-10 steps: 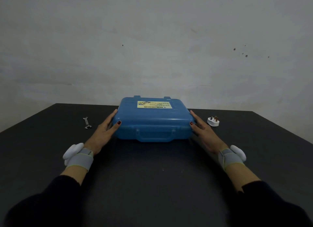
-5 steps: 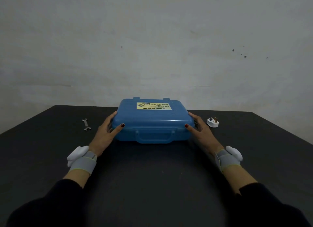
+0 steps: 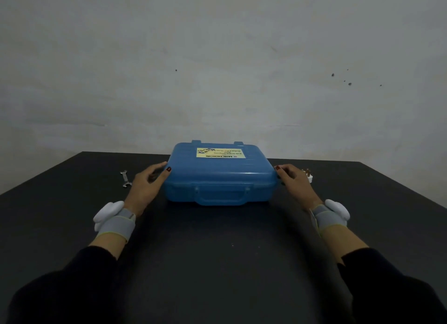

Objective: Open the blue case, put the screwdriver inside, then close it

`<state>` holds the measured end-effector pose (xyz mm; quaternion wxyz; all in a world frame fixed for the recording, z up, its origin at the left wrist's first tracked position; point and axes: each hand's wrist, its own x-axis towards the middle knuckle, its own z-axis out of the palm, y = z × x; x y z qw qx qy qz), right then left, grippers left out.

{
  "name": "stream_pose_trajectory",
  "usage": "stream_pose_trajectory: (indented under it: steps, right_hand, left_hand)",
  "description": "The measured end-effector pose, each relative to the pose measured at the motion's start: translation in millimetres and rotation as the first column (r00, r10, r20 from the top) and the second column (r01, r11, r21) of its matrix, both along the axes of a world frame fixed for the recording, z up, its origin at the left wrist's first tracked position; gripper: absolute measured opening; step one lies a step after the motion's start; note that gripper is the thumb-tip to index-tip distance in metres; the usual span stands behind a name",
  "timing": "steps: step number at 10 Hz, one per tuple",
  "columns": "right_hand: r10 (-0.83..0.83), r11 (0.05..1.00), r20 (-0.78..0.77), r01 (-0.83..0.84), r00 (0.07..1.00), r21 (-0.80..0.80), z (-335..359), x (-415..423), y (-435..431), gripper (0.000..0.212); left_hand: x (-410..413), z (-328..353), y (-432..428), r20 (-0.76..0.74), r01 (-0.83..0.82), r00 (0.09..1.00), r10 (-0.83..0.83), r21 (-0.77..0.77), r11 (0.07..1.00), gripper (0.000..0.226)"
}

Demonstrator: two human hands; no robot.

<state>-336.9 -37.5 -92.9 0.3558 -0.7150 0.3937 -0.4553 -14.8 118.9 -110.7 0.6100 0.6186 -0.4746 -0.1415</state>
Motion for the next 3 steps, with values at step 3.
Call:
stream_pose_trajectory:
  steps: [3]
  right_hand:
    - [-0.106, 0.992, -0.129, 0.114, 0.986, 0.056, 4.7, -12.9, -12.0, 0.024]
  left_hand:
    - [15.9, 0.9, 1.1, -0.004, -0.145, 0.989, 0.146, 0.102, 0.984, 0.014]
